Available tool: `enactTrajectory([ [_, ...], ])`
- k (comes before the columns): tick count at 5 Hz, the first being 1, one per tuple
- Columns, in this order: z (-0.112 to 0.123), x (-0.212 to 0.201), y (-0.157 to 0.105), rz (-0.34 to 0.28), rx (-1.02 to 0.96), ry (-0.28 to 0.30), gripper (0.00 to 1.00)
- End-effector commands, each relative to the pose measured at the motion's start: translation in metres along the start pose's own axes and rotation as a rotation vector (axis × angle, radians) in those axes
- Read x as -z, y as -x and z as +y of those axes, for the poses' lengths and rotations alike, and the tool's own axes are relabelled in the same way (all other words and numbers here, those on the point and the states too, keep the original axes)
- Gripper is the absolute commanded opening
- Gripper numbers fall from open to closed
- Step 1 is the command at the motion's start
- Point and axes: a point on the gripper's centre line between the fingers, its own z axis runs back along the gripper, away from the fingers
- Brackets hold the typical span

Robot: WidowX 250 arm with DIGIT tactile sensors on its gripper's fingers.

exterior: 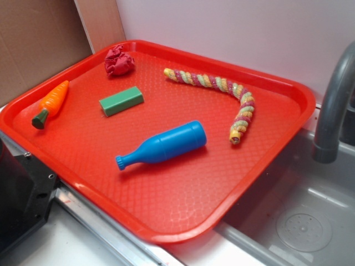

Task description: Grab the blue bottle.

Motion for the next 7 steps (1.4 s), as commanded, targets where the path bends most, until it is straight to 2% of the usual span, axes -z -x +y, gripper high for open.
enactTrajectory([
  [1,0.000,0.000,0.000,0.000,0.000,0.000,1.00],
  [2,-0.003,-0.014,-0.052,-0.047,-0.002,0.009,1.00],
  [4,-0.018,-0.005,-0.083,0.005,0.067,0.041,1.00],
  [5,-0.058,0.018,-0.081,0.058,0.268,0.033,1.00],
  [6,-0.105,0.043,-0.079,0.078,0.411,0.066,1.00],
  [7,-0.123,0.067,-0.088,0.096,0.467,0.050,1.00],
])
